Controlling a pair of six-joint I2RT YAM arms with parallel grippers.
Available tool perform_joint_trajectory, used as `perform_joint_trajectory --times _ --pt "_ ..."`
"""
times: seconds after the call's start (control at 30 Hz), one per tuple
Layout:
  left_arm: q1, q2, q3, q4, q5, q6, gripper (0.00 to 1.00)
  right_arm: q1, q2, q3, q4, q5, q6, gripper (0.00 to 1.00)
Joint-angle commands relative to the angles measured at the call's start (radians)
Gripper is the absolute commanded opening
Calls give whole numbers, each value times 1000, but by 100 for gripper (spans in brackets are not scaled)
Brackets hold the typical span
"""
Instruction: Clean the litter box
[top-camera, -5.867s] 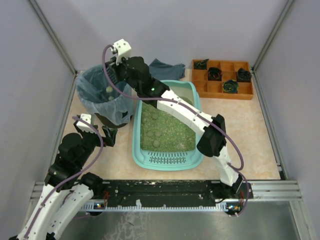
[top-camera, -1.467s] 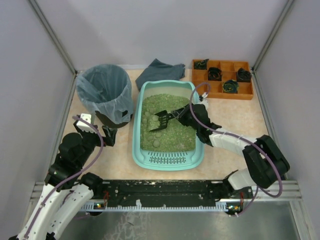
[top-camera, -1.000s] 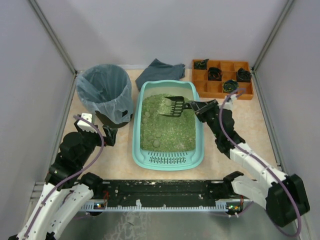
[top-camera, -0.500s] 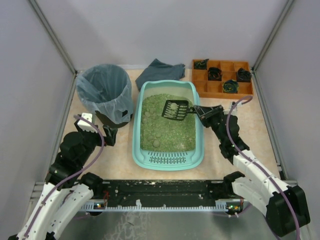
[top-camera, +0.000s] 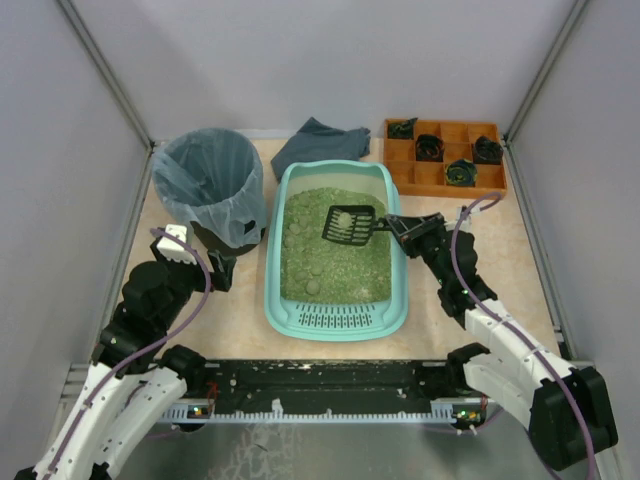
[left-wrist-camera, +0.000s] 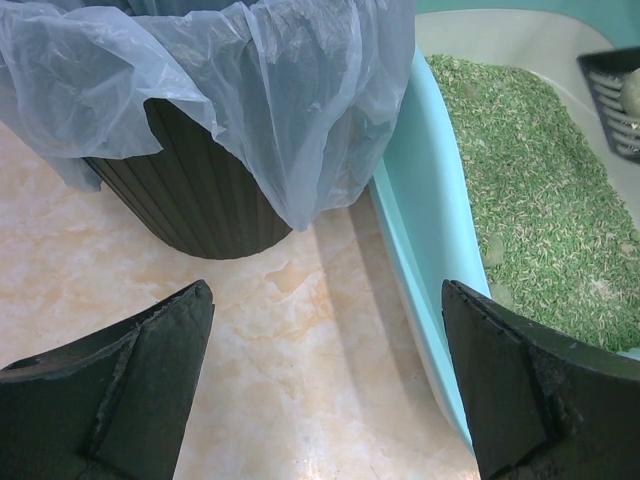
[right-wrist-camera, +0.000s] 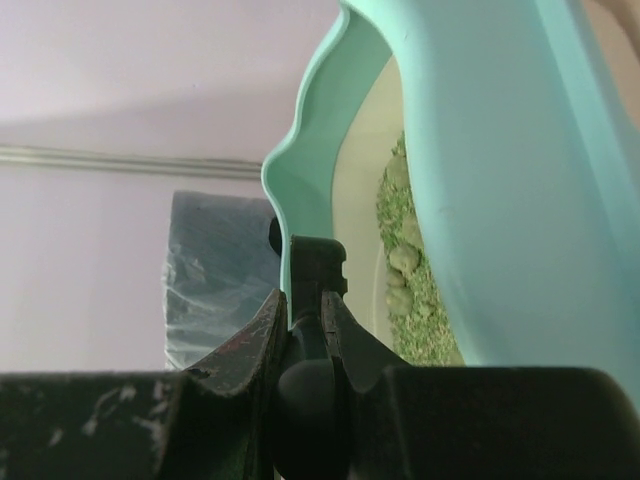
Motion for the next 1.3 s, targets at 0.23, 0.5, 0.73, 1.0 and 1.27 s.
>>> perform_joint_trajectory --times 0.23,0.5,0.73,1.0,1.27 --pt "7 11 6 19 -3 -3 100 -105 -19 6 135 -80 22 0" --pt "6 9 6 19 -6 -1 100 -74 13 8 152 -114 16 0" --pt "7 8 6 19 -5 -2 100 -14 17 79 80 -106 -54 0" --pt "6 2 4 19 -8 -2 100 -18 50 58 136 -126 -15 0" --pt "7 1 4 19 -6 -2 100 -22 91 68 139 -105 -21 0"
